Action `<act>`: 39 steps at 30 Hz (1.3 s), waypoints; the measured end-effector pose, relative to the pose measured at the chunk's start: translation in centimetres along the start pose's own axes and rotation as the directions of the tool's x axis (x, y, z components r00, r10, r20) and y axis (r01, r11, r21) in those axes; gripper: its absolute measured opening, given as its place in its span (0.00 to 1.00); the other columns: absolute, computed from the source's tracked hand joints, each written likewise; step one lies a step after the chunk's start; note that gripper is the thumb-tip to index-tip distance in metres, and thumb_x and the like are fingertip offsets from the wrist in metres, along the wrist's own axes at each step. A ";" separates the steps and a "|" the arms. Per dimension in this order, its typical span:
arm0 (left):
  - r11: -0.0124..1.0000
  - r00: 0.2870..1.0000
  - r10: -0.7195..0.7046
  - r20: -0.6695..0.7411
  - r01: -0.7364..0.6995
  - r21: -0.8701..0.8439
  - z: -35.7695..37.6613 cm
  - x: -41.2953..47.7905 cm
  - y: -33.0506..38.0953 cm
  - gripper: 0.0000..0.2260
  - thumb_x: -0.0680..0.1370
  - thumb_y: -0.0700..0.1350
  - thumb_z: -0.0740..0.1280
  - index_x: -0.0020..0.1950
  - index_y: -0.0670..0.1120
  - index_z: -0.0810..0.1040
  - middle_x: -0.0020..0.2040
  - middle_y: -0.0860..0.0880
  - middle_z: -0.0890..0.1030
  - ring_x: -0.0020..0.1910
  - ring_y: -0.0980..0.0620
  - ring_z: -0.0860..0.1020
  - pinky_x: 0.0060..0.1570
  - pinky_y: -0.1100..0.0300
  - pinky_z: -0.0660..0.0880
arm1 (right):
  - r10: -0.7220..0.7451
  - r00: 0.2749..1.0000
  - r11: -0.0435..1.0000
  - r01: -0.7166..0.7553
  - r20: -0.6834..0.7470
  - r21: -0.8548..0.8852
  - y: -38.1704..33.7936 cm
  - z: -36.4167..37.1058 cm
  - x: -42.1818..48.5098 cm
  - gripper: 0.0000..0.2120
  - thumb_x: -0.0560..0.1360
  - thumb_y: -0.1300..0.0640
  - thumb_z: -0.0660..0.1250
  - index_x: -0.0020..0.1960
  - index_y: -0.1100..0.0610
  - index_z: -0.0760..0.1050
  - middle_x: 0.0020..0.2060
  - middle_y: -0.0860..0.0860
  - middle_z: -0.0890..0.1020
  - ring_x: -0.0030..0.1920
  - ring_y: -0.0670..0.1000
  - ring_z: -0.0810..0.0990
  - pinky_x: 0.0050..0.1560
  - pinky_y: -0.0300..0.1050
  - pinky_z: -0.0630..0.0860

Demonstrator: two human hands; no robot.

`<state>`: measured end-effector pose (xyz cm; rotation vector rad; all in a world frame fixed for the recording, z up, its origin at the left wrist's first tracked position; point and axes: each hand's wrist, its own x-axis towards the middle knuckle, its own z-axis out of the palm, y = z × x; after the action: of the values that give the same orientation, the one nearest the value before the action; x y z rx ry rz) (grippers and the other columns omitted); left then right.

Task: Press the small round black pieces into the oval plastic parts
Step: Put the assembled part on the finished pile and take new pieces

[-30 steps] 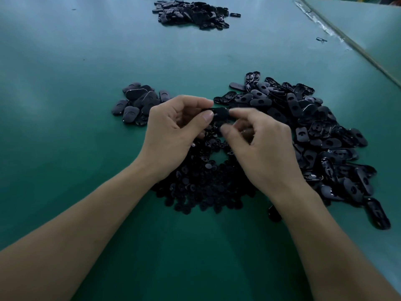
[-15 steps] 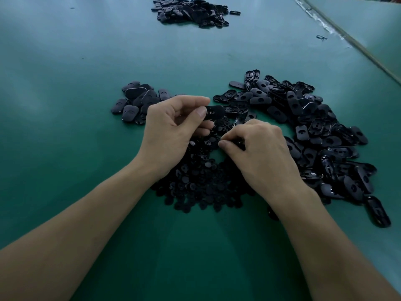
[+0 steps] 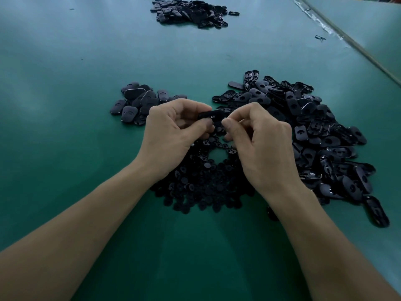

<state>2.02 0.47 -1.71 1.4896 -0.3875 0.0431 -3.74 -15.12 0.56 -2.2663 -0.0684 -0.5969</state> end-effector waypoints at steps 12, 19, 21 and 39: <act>1.000 1.000 -0.011 0.003 0.011 -0.001 0.1 0.0 0.0 0.11 0.77 0.32 0.70 0.49 0.48 0.83 0.39 0.51 0.86 0.39 0.54 0.85 0.41 0.64 0.80 | 0.010 1.000 0.995 -0.009 -0.010 0.097 0.2 0.3 0.1 0.08 0.76 0.62 0.73 0.54 0.55 0.84 0.41 0.43 0.85 0.43 0.39 0.83 0.48 0.32 0.79; 0.999 1.000 -0.015 0.022 0.014 0.044 0.0 -0.2 0.3 0.11 0.75 0.31 0.74 0.49 0.47 0.83 0.41 0.48 0.87 0.39 0.51 0.86 0.42 0.62 0.81 | 0.017 1.000 0.986 -0.015 -0.006 0.165 0.2 0.3 0.0 0.03 0.76 0.61 0.73 0.48 0.54 0.82 0.38 0.44 0.84 0.40 0.42 0.84 0.44 0.35 0.79; 0.998 1.000 -0.012 0.026 0.010 0.067 0.0 -0.2 0.4 0.11 0.74 0.31 0.75 0.49 0.47 0.84 0.41 0.47 0.87 0.38 0.51 0.86 0.41 0.62 0.81 | -0.005 1.000 0.989 0.008 -0.018 0.151 0.0 0.3 0.0 0.03 0.76 0.60 0.73 0.47 0.54 0.83 0.39 0.45 0.84 0.41 0.43 0.82 0.43 0.31 0.75; 0.994 0.998 0.000 0.055 -0.006 0.113 0.1 -0.4 0.7 0.10 0.74 0.31 0.74 0.48 0.45 0.84 0.42 0.46 0.87 0.39 0.49 0.86 0.42 0.60 0.82 | -0.002 1.000 0.994 0.002 0.000 0.109 -0.3 0.7 -0.2 0.07 0.76 0.62 0.71 0.49 0.52 0.84 0.40 0.45 0.84 0.41 0.44 0.82 0.44 0.37 0.79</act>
<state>1.39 0.50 -1.14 1.6043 -0.4378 0.0272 -3.69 -14.38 0.21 -2.1608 -0.1013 -0.5804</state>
